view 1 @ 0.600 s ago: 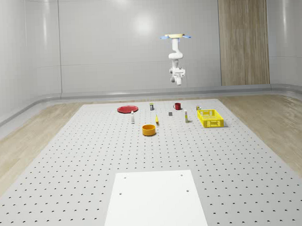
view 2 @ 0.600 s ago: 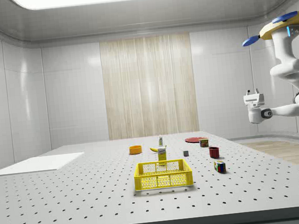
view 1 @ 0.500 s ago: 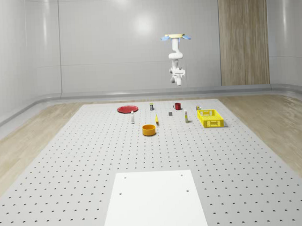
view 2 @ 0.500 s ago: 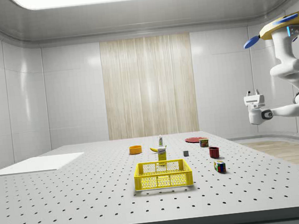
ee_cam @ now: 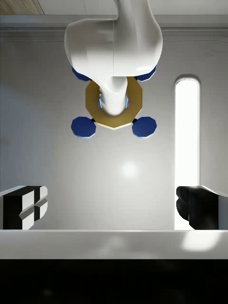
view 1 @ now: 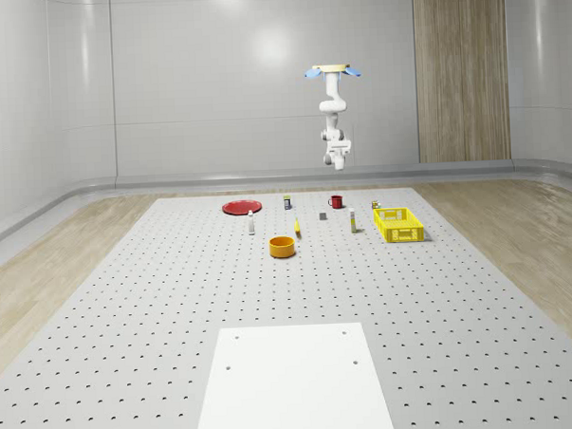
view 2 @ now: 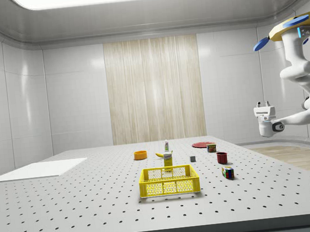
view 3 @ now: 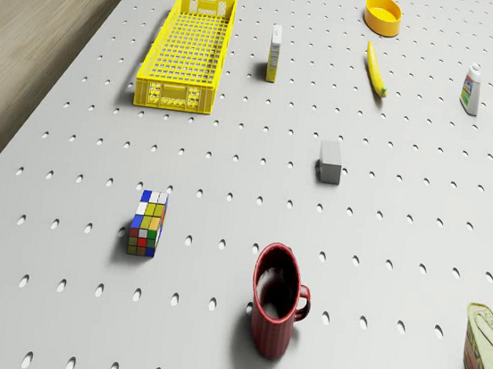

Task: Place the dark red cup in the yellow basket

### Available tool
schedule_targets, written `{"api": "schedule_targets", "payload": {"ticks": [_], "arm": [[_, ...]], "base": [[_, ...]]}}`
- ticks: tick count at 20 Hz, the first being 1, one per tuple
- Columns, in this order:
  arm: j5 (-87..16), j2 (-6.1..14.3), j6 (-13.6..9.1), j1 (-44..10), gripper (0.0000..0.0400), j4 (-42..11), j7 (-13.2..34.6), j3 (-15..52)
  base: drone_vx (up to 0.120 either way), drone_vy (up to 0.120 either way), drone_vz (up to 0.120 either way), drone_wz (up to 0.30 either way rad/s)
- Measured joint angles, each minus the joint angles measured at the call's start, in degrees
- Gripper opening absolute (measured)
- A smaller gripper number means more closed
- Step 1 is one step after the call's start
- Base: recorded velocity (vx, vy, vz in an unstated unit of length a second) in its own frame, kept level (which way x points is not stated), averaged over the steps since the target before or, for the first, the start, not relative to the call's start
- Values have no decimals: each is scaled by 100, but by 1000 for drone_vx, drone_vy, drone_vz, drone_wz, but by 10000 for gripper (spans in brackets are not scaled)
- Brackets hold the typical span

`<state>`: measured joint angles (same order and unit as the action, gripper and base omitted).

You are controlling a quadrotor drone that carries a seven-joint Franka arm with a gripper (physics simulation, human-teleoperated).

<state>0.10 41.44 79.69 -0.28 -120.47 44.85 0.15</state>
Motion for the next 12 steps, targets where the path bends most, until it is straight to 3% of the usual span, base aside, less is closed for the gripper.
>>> {"api": "schedule_targets", "payload": {"ticks": [11,12], "arm": [[4,-119,-166,-12,400,333,-5,7],[4,-119,-166,-12,400,338,-5,7]], "base": [[0,0,0,0],[120,0,0,0]]}}
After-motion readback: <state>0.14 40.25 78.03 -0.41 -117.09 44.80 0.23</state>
